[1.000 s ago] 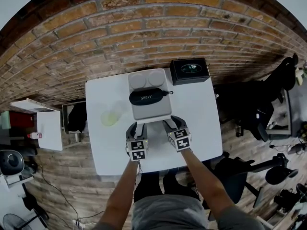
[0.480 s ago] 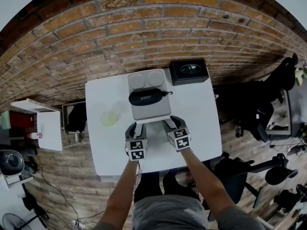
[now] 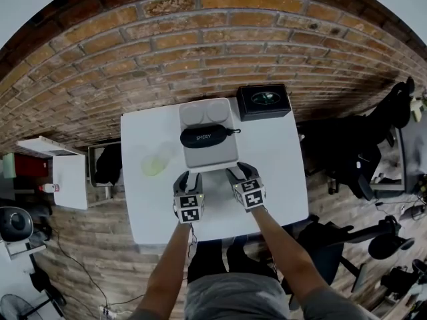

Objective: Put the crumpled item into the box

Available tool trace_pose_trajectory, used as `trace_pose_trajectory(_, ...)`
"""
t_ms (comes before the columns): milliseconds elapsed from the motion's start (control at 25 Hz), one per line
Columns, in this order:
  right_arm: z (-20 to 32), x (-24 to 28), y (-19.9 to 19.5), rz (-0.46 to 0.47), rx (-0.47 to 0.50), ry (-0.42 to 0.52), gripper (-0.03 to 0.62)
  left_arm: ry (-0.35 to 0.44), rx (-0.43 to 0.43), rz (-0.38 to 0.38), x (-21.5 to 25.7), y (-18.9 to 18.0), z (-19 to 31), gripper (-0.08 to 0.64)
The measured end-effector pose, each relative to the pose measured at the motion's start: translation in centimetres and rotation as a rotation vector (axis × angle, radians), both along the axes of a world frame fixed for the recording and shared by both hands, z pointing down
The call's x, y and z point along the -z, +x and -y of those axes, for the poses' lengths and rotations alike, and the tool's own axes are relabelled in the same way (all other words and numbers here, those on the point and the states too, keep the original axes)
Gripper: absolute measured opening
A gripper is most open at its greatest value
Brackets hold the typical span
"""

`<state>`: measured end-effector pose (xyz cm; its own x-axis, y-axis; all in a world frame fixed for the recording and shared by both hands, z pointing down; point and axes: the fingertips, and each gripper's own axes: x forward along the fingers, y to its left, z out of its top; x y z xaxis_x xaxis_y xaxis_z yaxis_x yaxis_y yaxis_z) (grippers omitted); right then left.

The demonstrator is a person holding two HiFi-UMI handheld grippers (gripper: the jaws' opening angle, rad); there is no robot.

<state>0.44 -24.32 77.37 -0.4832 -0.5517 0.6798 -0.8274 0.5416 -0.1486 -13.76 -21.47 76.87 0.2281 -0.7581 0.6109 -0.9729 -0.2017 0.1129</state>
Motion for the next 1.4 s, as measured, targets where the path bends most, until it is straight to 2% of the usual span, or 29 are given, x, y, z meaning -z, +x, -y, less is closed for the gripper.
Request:
trace_pose_trajectory(400,0.4,-0.1,0.0,0.011,-0.004,-0.016,0.207,-0.023,0.035,-0.030,-0.5,-0.1,0.3,0.153)
trace_pose_trajectory(760,0.4,-0.4,0.2,0.024,0.002,-0.012,0.191,-0.034,0.037,-0.019,-0.7,-0.2,0.0,0.155)
trace_pose_trajectory(960,-0.7,-0.5,0.8,0.035,0.008,-0.028,0.222,-0.036,0.030,-0.016,-0.4,0.1,-1.7,0.155)
trace_pose_trajectory(1200,-3.1,2.2,2.5,0.044,0.022,0.024,0.228,0.027,0.081,-0.042,3.0,-0.4,-4.8,0.155)
trace_pose_trajectory(1400,-4.8,7.0,4.1,0.101,0.005,0.102,0.228,0.119,0.081,-0.046,7.9,0.3,-7.5,0.155)
